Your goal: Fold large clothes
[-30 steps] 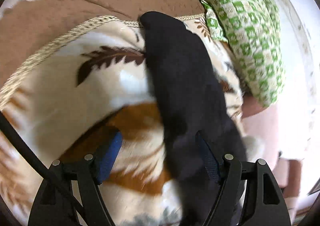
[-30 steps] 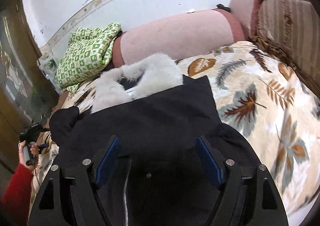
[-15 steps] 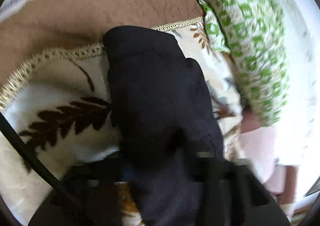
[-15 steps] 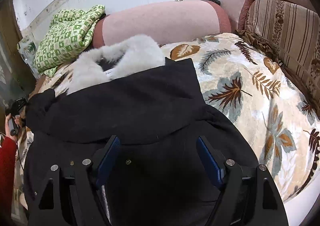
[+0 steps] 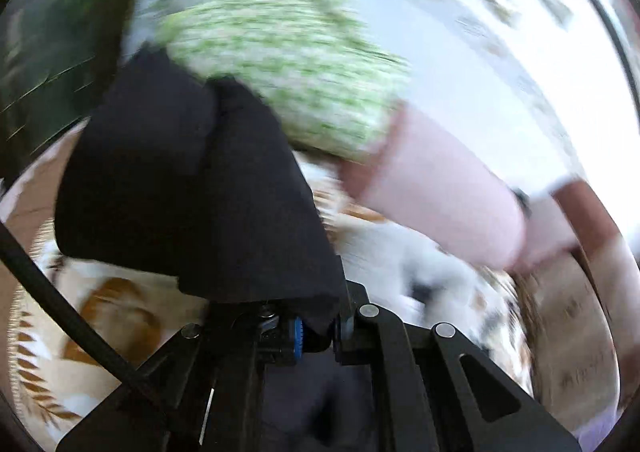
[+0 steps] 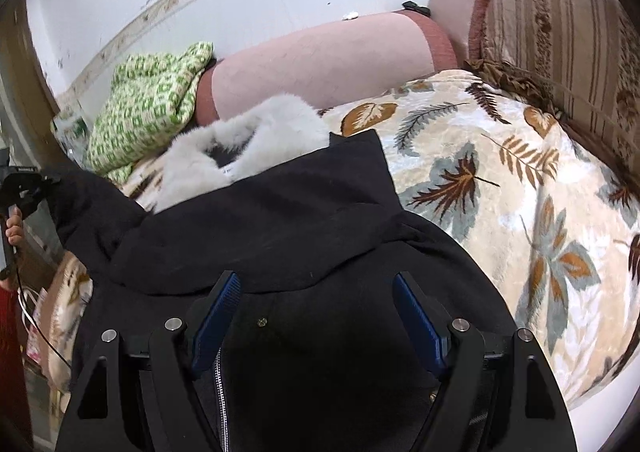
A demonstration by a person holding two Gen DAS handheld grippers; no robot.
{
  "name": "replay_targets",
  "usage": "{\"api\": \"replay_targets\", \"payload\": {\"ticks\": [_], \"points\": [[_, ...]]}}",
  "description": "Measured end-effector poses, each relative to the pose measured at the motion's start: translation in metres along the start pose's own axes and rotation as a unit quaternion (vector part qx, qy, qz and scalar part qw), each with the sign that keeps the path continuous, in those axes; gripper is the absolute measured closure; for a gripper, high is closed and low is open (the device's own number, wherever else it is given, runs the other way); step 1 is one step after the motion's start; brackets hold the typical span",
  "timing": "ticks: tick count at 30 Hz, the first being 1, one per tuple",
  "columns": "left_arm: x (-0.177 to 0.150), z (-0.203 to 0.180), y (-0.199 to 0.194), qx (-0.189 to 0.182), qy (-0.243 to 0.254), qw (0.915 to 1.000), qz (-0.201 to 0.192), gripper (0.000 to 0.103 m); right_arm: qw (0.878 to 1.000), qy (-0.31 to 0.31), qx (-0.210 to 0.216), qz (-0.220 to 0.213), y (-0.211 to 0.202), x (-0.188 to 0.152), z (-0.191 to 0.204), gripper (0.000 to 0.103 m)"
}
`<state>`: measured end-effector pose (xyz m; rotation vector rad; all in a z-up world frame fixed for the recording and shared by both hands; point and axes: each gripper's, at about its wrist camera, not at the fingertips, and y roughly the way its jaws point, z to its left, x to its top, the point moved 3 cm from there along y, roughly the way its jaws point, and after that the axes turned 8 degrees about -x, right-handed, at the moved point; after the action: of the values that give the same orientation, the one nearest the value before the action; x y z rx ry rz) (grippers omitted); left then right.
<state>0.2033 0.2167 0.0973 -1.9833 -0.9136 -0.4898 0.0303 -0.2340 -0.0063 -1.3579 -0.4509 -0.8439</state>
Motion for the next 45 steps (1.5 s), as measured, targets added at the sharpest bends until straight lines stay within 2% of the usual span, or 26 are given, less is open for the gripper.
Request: {"api": "replay_targets", "payload": {"ticks": [3, 5, 7, 9, 11, 13, 17, 19, 22, 24, 27, 30, 32, 33, 34, 35, 36, 37, 40, 41, 43, 45], "points": [[-0.038, -0.061, 0.017, -0.049, 0.04, 0.9974, 0.034, 0.094, 1.0, 0.015, 0.007, -0.007, -0.009, -0.002, -0.011, 0.021], [-0.067, -0.089, 0.033, -0.076, 0.052, 0.9937, 0.064, 0.093, 1.0, 0.022, 0.012, -0.006, -0.013, -0.004, -0.017, 0.021], [-0.102, -0.112, 0.055, -0.102, 0.062, 0.9877, 0.101, 0.082, 1.0, 0.024, 0.012, -0.004, -0.014, -0.007, -0.022, 0.021], [-0.138, -0.127, 0.075, -0.13, 0.067, 0.9775, 0.152, 0.047, 1.0, 0.024, 0.011, 0.002, -0.014, -0.01, -0.026, 0.021], [-0.161, -0.131, 0.081, -0.138, 0.063, 0.9732, 0.173, 0.035, 1.0, 0.025, 0.014, 0.008, -0.015, -0.012, -0.03, 0.021], [-0.18, -0.133, 0.08, -0.142, 0.068, 0.9702, 0.184, 0.033, 1.0, 0.024, 0.015, 0.006, -0.018, -0.011, -0.033, 0.021], [-0.196, -0.128, 0.052, -0.13, 0.096, 0.9717, 0.172, 0.029, 0.999, 0.02, 0.026, 0.008, -0.017, -0.002, -0.028, 0.017], [-0.193, -0.12, 0.038, -0.112, 0.106, 0.9767, 0.15, 0.027, 0.999, 0.018, 0.042, 0.018, -0.008, 0.004, -0.021, 0.016], [-0.182, -0.087, 0.013, -0.04, 0.112, 0.9871, 0.107, 0.026, 0.998, 0.011, 0.054, 0.022, 0.012, 0.02, -0.008, 0.016], [-0.178, -0.064, 0.001, -0.007, 0.103, 0.9907, 0.088, 0.026, 0.999, 0.009, 0.046, 0.018, 0.03, 0.036, -0.004, 0.016], [-0.173, -0.033, -0.012, 0.015, 0.076, 0.9941, 0.076, 0.026, 1.0, 0.011, 0.023, 0.019, 0.064, 0.059, -0.003, 0.016], [-0.165, -0.005, -0.023, 0.046, 0.051, 0.9957, 0.062, 0.026, 0.999, 0.005, 0.007, 0.051, 0.104, 0.069, 0.002, 0.016], [-0.158, 0.016, -0.027, 0.074, 0.026, 0.9955, 0.053, 0.026, 0.994, 0.005, 0.018, 0.103, 0.136, 0.063, 0.009, 0.016], [-0.153, 0.024, -0.027, 0.084, 0.015, 0.9951, 0.05, 0.026, 0.993, 0.005, 0.022, 0.115, 0.142, 0.059, 0.011, 0.018], [-0.148, 0.03, -0.027, 0.092, 0.006, 0.9946, 0.047, 0.026, 0.993, 0.0, 0.023, 0.118, 0.146, 0.055, 0.015, 0.023], [-0.146, 0.037, -0.03, 0.097, 0.001, 0.9943, 0.045, 0.026, 0.993, -0.01, 0.028, 0.115, 0.145, 0.054, 0.02, 0.049], [-0.141, 0.04, -0.029, 0.102, -0.005, 0.994, 0.04, 0.026, 0.991, -0.029, 0.046, 0.121, 0.143, 0.053, 0.026, 0.087], [-0.136, 0.038, -0.025, 0.103, -0.007, 0.994, 0.037, 0.026, 0.988, -0.047, 0.071, 0.132, 0.137, 0.053, 0.034, 0.093], [-0.129, 0.028, -0.016, 0.104, 0.003, 0.994, 0.034, 0.026, 0.991, -0.055, 0.077, 0.092, 0.11, 0.065, 0.036, 0.094], [-0.129, 0.024, -0.012, 0.104, 0.01, 0.9939, 0.035, 0.026, 0.994, -0.046, 0.074, 0.068, 0.097, 0.074, 0.029, 0.094], [-0.129, 0.013, 0.004, 0.107, 0.028, 0.9929, 0.044, 0.026, 0.997, -0.022, 0.061, 0.045, 0.086, 0.086, 0.014, 0.097], [-0.131, 0.006, 0.021, 0.108, 0.043, 0.9915, 0.059, 0.026, 0.998, -0.001, 0.047, 0.038, 0.085, 0.094, -0.001, 0.097]]}}
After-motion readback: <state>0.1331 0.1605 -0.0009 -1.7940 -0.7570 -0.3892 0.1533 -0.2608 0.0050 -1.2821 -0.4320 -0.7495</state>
